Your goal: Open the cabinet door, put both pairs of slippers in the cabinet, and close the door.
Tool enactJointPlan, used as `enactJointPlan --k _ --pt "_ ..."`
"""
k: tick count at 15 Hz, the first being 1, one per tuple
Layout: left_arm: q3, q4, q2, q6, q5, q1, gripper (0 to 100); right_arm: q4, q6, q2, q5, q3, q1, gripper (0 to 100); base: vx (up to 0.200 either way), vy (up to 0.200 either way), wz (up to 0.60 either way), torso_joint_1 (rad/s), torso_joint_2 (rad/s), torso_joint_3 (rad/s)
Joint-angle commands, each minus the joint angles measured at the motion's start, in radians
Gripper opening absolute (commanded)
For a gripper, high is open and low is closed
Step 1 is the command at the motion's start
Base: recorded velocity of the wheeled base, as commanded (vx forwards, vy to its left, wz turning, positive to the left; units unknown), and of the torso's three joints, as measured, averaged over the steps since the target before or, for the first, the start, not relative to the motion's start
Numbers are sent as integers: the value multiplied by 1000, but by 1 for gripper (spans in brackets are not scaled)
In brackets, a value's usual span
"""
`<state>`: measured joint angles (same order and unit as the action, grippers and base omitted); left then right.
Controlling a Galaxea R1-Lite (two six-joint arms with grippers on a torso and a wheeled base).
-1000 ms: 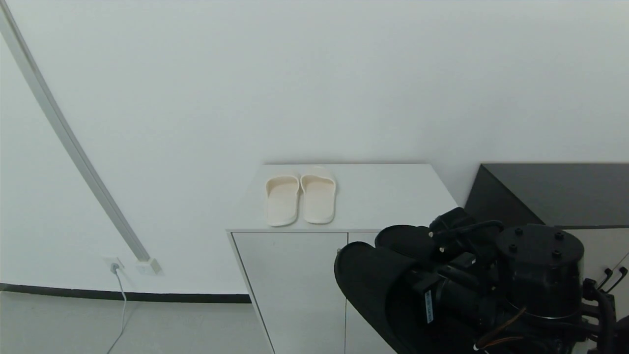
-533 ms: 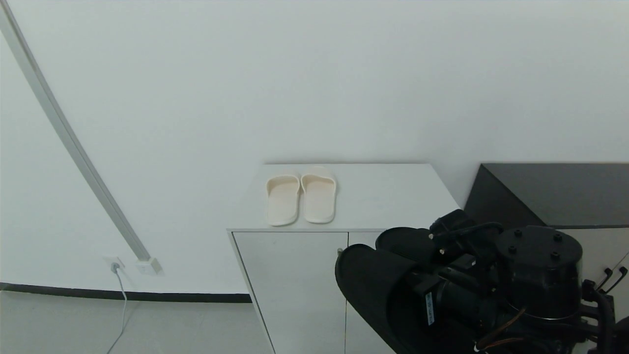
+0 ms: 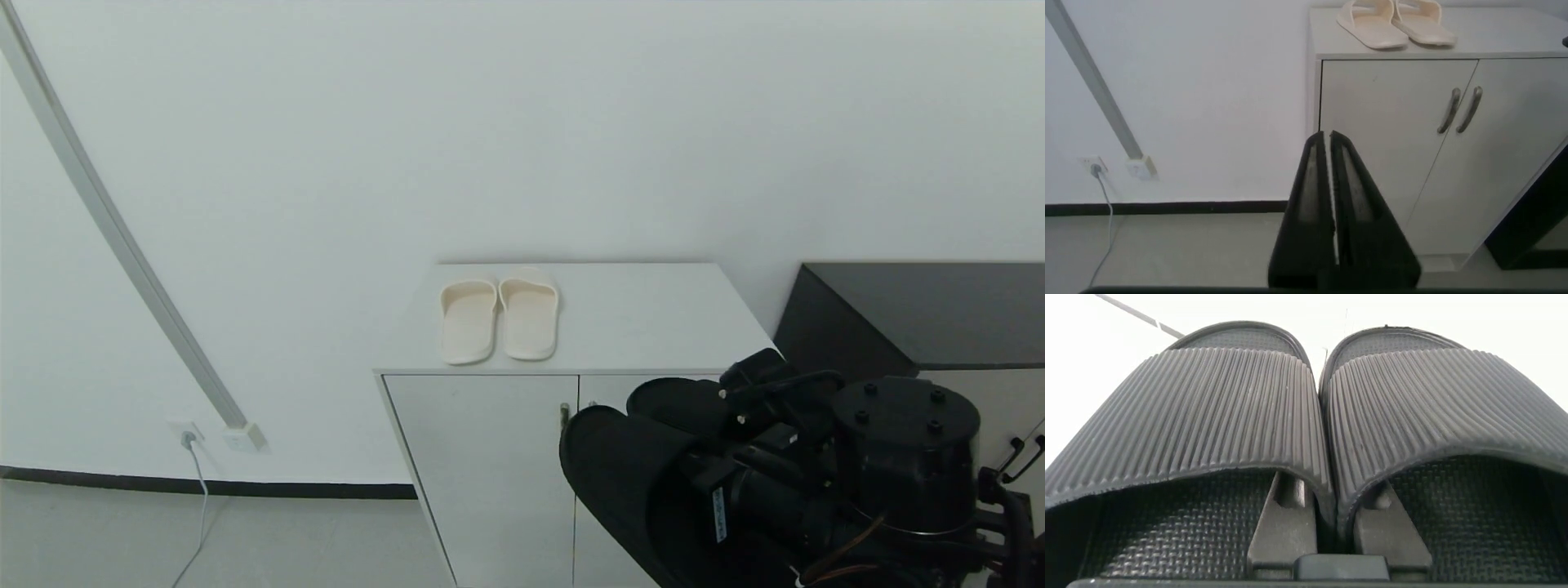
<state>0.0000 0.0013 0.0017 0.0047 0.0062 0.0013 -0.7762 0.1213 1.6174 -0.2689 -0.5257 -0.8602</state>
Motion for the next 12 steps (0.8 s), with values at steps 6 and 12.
enactJointPlan --k 6,12 --pt "0 0 0 0 1 0 100 -2 0 1 -6 16 -20 0 0 0 0 -180 408 229" --pt "0 -1 0 -2 1 0 100 -2 -2 -2 -6 27 -20 0 0 0 0 -232 551 316"
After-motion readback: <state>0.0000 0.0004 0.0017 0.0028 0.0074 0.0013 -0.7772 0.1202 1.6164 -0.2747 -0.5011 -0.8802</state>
